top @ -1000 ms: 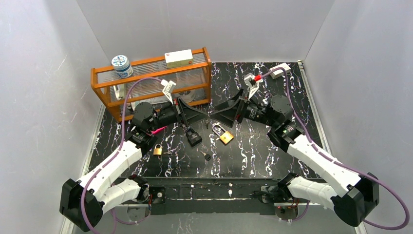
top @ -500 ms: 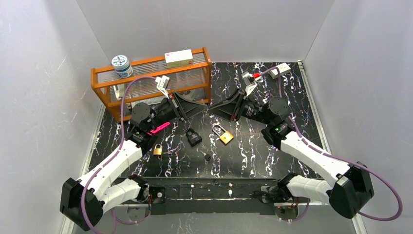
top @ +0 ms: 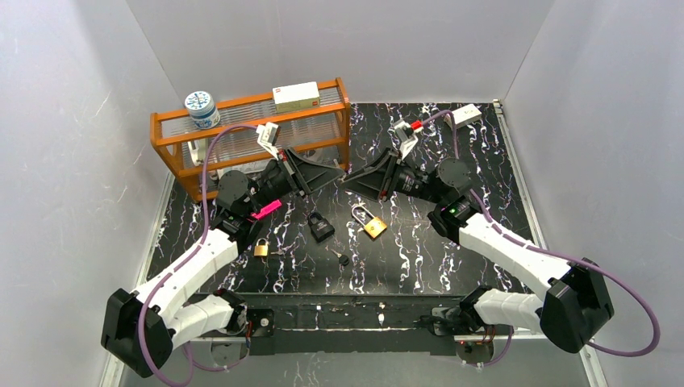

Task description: Unlock with the key

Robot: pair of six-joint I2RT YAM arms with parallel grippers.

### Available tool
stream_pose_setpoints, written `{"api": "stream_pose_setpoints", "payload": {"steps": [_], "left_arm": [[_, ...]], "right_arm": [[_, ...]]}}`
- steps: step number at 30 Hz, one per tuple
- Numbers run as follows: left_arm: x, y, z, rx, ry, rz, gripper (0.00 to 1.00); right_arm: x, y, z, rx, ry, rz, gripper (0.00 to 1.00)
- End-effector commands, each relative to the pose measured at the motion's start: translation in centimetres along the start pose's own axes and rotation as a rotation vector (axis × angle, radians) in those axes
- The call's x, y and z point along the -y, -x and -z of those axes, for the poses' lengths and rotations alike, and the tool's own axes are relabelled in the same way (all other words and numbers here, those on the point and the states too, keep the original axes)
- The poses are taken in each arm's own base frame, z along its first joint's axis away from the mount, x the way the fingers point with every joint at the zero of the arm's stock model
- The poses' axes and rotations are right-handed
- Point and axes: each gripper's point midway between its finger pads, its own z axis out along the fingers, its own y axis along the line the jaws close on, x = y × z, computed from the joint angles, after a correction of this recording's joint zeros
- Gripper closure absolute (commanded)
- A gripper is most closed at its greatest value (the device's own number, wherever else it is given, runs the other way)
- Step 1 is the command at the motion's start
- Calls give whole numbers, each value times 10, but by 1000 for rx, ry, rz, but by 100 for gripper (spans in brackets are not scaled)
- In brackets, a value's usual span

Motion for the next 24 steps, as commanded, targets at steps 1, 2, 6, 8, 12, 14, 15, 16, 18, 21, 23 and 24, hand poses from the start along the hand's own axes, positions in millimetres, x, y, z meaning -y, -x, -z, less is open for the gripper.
{"api": "stream_pose_setpoints", "payload": {"steps": [1, 2, 6, 8, 12, 14, 15, 16, 18, 21, 23, 24], "left_arm": [[17, 3, 2, 14, -63, -27, 100], [17, 3, 2, 13, -65, -26, 100], [18, 1, 4, 11, -68, -27, 100], [17, 0, 5, 8, -66, -25, 100], [15, 0, 4, 6, -64, -28, 100], [15, 0, 3, 6, -66, -36, 100], [15, -1, 4, 5, -67, -41, 100], [15, -1, 4, 4, -69, -49, 100], [14, -1, 4, 7, -70, -61, 100], [13, 1, 6, 31, -71, -70, 100], [12, 2, 7, 41, -73, -73, 97], [12, 2, 6, 46, -73, -74, 94]], "right_arm": [[-17, 16, -6, 23, 58, 63, 55], [-17, 17, -6, 23, 58, 62, 56], [-18, 18, -6, 26, 61, 60, 61], [-18, 17, -7, 25, 65, 58, 58], [-15, 17, -10, 19, 67, 52, 52], [-15, 17, -12, 14, 75, 56, 62], [-17, 18, -12, 14, 86, 63, 74], [-19, 19, -13, 13, 91, 62, 87], [-22, 21, -13, 5, 89, 72, 97], [-21, 23, -11, 2, 58, 99, 99], [-23, 25, -11, -5, 50, 116, 99], [-24, 24, -11, -14, 51, 120, 99]]}}
